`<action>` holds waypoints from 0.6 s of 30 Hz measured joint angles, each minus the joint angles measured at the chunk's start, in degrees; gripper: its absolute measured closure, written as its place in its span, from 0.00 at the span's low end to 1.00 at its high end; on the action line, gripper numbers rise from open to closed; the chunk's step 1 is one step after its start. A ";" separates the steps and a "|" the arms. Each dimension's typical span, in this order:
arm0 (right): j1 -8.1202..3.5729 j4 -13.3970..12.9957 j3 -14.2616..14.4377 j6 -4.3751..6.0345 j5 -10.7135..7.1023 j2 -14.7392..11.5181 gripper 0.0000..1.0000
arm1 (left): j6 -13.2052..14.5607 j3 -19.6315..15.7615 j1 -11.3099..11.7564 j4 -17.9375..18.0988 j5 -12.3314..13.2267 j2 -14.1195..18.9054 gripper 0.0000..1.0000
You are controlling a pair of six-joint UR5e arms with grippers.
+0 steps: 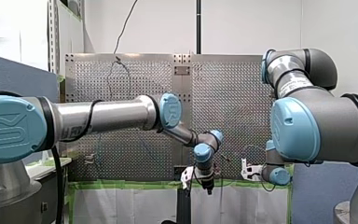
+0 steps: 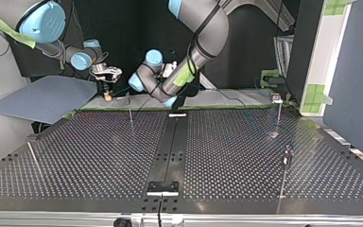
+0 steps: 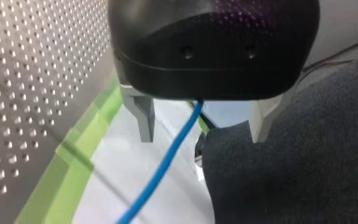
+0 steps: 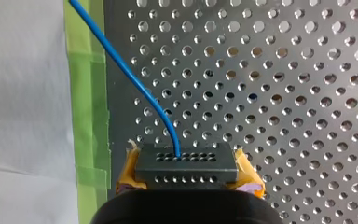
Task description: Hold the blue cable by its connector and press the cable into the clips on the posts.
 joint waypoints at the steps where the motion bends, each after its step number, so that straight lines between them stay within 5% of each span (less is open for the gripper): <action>1: 0.03 0.00 -0.01 0.01 -0.15 0.00 1.00 | -0.01 0.57 0.22 -0.02 -0.05 -0.54 0.00; 18: 0.11 0.15 -0.01 -0.01 -1.53 -0.01 1.00 | 0.05 2.89 1.88 0.80 -0.81 -2.35 0.00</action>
